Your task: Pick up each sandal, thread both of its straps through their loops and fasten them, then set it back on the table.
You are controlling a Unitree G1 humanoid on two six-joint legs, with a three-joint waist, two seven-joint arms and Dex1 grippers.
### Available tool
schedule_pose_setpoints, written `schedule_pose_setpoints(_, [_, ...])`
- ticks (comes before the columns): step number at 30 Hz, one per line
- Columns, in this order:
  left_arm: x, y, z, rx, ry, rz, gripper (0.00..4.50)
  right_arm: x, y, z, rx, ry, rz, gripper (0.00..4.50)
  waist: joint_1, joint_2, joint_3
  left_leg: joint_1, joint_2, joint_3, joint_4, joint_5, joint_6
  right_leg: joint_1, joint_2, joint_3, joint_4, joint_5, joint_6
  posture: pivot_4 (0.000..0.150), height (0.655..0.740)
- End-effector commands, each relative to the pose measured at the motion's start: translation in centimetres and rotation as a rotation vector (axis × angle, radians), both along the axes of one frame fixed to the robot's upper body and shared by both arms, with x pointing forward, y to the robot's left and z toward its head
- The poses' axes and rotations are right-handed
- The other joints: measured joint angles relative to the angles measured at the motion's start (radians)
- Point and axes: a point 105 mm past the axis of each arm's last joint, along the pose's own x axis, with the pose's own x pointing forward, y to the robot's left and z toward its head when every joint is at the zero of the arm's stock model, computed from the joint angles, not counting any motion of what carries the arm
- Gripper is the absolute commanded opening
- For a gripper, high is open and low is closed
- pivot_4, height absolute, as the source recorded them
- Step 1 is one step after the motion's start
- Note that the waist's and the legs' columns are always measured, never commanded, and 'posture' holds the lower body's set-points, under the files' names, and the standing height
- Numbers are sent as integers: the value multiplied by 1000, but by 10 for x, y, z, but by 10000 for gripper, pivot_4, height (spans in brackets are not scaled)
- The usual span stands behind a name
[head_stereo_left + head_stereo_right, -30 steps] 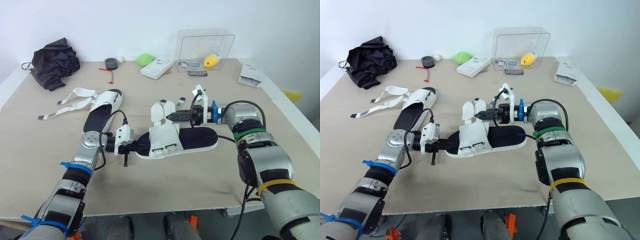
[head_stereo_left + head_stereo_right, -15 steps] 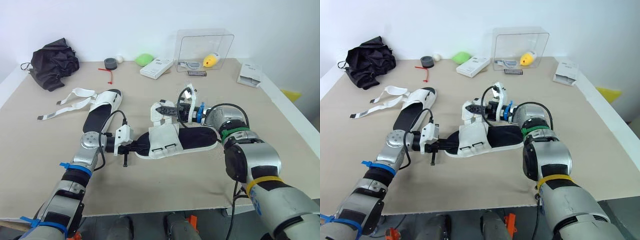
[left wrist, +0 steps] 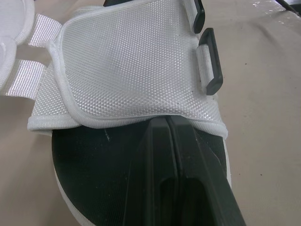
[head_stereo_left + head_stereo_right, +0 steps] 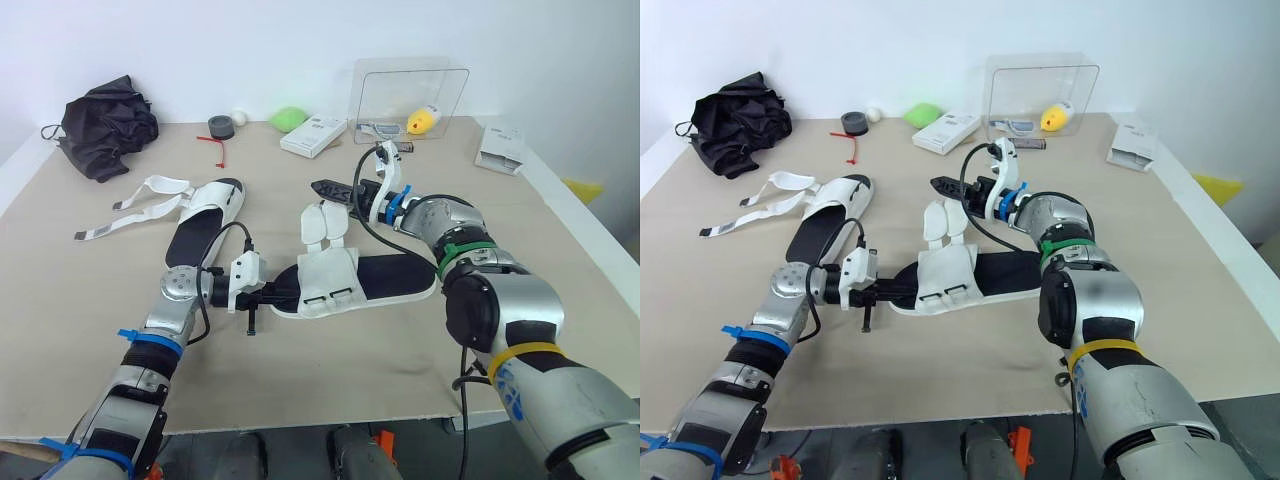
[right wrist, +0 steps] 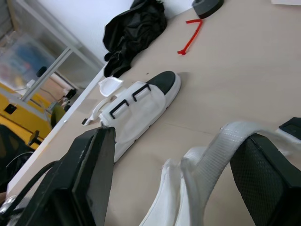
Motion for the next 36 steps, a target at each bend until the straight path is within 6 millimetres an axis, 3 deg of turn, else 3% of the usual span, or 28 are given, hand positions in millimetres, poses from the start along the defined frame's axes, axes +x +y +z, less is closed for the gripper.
schedule_pose_setpoints(1, [-8, 5, -22, 59, 77, 3, 0, 4, 5, 28, 40, -72, -12, 38780, 0, 0, 0, 0, 0, 0, 0, 0, 0, 0, 0, 0, 0, 0, 0, 1500, 7400])
schedule_pose_setpoints(4, [-8, 5, -22, 58, 79, 5, 0, 8, 3, 26, 18, -72, -52, 38780, 0, 0, 0, 0, 0, 0, 0, 0, 0, 0, 0, 0, -1, 0, 0, 1500, 7400])
schedule_pose_setpoints(7, [-9, 5, -22, 58, 80, 4, 0, 10, 0, 24, 4, -81, -84, 31288, 0, 0, 0, 0, 0, 0, -1, 0, 0, 0, 0, 0, -1, 0, 0, 1500, 7400])
schedule_pose_setpoints(9, [-9, 4, -22, 56, 81, 3, 0, 10, -1, 23, -2, -81, -86, 25437, 0, 0, 0, 0, 0, 0, -1, 0, 0, 0, 0, 0, -1, 0, 0, 1500, 7400])
schedule_pose_setpoints(11, [-9, 4, -22, 56, 83, 2, 0, 10, -1, 23, -5, -85, -82, 14808, 0, 0, 0, 0, 0, 0, -2, 0, 0, 0, 0, 0, -2, 0, 0, 1500, 7400])
schedule_pose_setpoints(15, [-11, 3, -23, 57, 88, -2, 0, 9, -1, 33, 24, -106, -67, 761, 0, 0, 0, 0, 0, 0, -2, 0, 1, 0, 0, 0, -2, 0, 0, 1500, 7400])
schedule_pose_setpoints(19, [-12, 3, -24, 57, 91, -5, 0, 8, 1, 45, 29, -148, -44, 761, 0, 0, 0, 0, 0, 0, -2, -1, 1, 0, 0, 0, -2, 0, 0, 1500, 7400])
schedule_pose_setpoints(23, [-12, 2, -23, 55, 90, -6, 0, -5, 8, 63, -25, -342, 106, 761, 0, 0, 0, 0, 0, 0, -2, -1, 1, 0, 0, 0, -2, 0, 0, 1500, 7400])
schedule_pose_setpoints(28, [-13, 1, -24, 54, 95, -11, 0, -42, 5, 50, -153, -545, 420, 761, 2, 0, 0, -1, 0, -1, -2, -1, 0, 0, 0, -1, -2, -1, 1, 1500, 7400])
schedule_pose_setpoints(36, [-12, -3, -24, 58, 101, -31, 0, -72, -13, 48, -174, -619, 505, 761, 3, 1, 0, -2, 0, -2, -1, -2, -1, 0, -1, -2, -3, -1, -1, 1500, 7400])
